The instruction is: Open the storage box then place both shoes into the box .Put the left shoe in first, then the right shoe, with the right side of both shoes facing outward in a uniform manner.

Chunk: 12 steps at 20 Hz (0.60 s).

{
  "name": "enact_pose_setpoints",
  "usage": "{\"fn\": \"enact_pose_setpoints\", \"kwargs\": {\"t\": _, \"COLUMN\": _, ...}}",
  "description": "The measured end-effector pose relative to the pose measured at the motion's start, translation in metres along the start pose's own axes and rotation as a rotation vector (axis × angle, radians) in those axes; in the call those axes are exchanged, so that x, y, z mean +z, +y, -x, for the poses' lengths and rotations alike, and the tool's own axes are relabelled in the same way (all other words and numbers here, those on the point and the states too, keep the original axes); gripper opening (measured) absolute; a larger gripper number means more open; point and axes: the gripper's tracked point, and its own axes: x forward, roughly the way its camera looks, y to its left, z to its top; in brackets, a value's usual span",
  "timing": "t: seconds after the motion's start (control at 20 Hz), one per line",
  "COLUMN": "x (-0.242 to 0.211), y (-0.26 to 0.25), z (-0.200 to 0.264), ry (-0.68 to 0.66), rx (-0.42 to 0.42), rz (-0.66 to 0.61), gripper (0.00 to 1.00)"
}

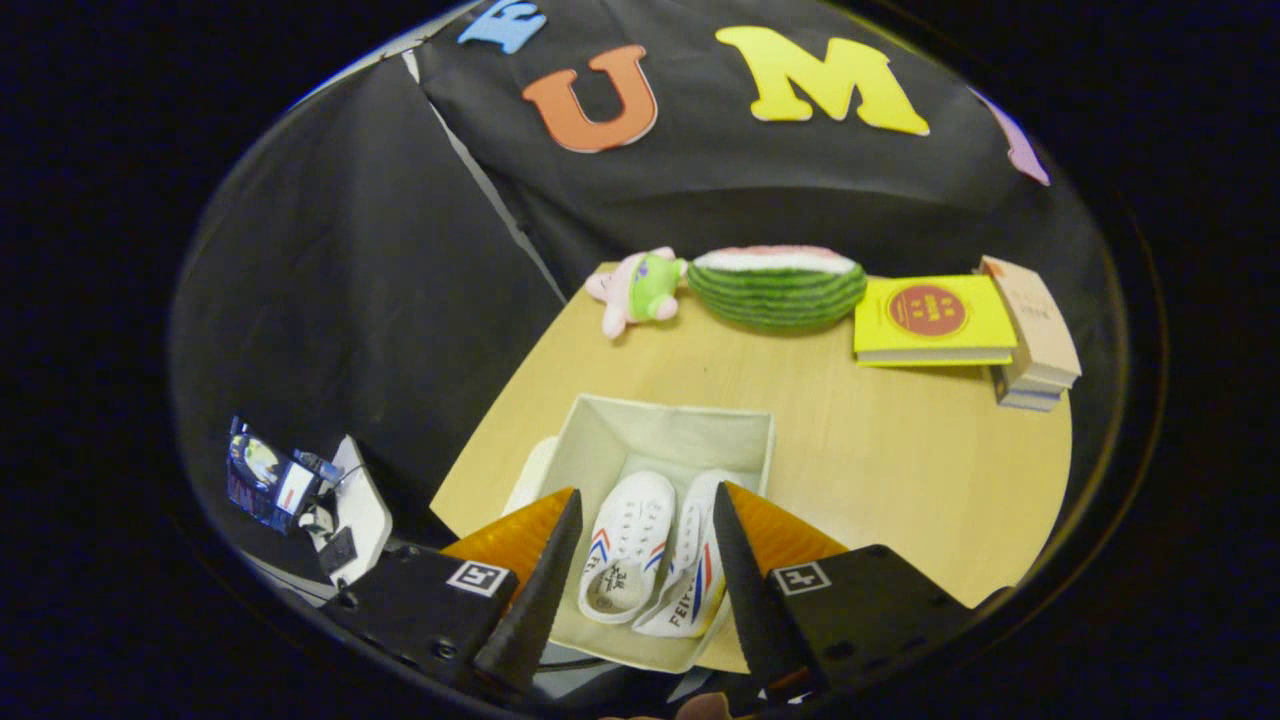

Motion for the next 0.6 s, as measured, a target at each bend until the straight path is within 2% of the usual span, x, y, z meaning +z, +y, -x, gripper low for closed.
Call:
{"fn": "enact_pose_setpoints", "kwargs": {"t": 0.3, "x": 0.089, "y": -0.02, "z": 0.074, "ry": -0.358, "rx": -0.116, "rz": 0.052, "gripper": 0.83}}
{"fn": "enact_pose_setpoints", "kwargs": {"t": 0.45, "x": 0.114, "y": -0.036, "z": 0.113, "ry": -0.494, "rx": -0.199, "rz": 0.1, "gripper": 0.99}}
{"fn": "enact_pose_setpoints", "kwargs": {"t": 0.6, "x": 0.114, "y": -0.038, "z": 0.139, "ry": -0.557, "rx": -0.223, "rz": 0.082, "gripper": 1.0}}
